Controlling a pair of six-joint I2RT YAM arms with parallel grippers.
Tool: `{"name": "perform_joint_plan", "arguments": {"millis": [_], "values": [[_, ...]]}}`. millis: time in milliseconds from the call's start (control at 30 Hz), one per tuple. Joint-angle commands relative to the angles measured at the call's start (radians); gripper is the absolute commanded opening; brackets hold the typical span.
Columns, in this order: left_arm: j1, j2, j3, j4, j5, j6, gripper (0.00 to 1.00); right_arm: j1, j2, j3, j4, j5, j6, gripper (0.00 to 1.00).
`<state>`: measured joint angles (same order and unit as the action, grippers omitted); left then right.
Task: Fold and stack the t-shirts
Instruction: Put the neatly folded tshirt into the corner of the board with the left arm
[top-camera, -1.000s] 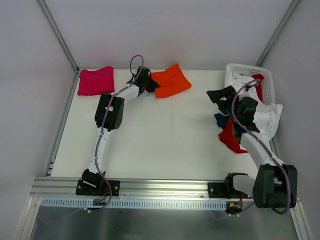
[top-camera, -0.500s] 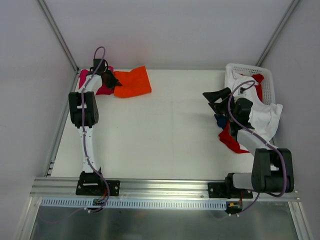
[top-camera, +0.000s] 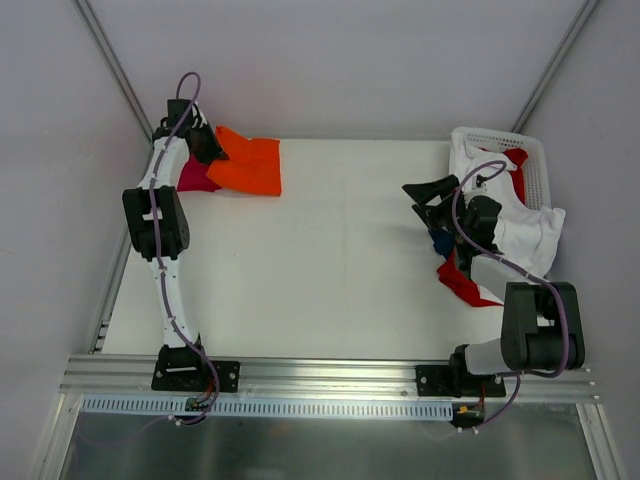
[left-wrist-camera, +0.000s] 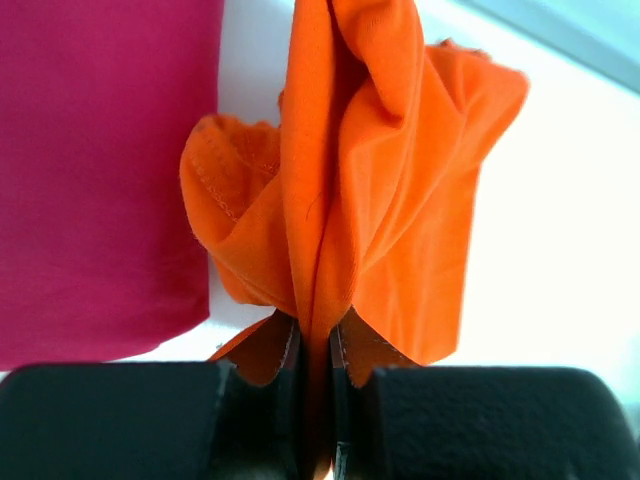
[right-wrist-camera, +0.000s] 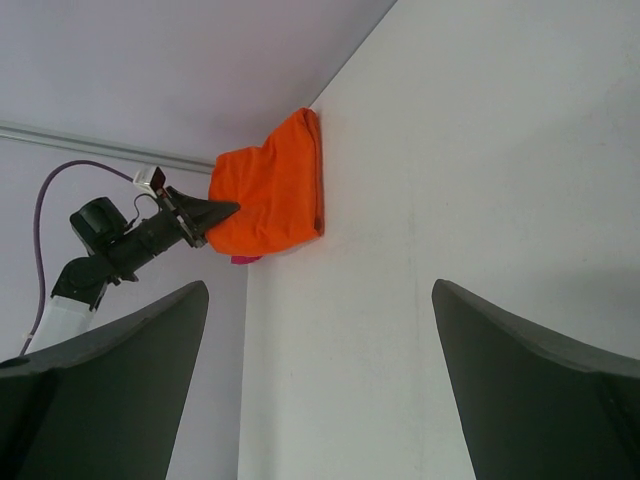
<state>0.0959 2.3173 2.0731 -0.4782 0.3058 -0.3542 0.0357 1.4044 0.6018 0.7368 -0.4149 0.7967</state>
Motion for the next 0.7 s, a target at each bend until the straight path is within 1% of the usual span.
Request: {"name": "perform_joint_plan", "arguments": {"millis": [0, 100, 267, 400, 567, 600, 667], "values": [[0.028, -0.075, 0.119, -0.039, 0.004, 0.052, 0.0, 0.006, 0.008, 0.013, 0.087, -0.03, 0.007, 1.0], [0.048, -0.067, 0.159, -0.059, -0.016, 0.061, 0.0, 0.006, 0.018, 0.013, 0.087, -0.033, 0.006, 0.99], [0.071, -0.079, 0.14, -0.06, -0.146, 0.05, 0.0, 0.006, 0.051, 0.009, 0.108, -0.033, 0.007, 0.99], [0.076, -0.087, 0.143, -0.059, -0.181, 0.06, 0.0, 0.006, 0.093, 0.009, 0.147, -0.045, 0.022, 0.99], [0.088, -0.136, 0.099, -0.059, -0.249, 0.05, 0.0, 0.004, 0.14, 0.012, 0.177, -0.055, 0.033, 1.0], [0.088, -0.145, 0.099, -0.059, -0.272, 0.049, 0.0, 0.006, 0.146, 0.01, 0.188, -0.056, 0.036, 0.99], [0.088, -0.148, 0.113, -0.059, -0.275, 0.046, 0.0, 0.006, 0.165, 0.009, 0.211, -0.064, 0.047, 0.99]]}}
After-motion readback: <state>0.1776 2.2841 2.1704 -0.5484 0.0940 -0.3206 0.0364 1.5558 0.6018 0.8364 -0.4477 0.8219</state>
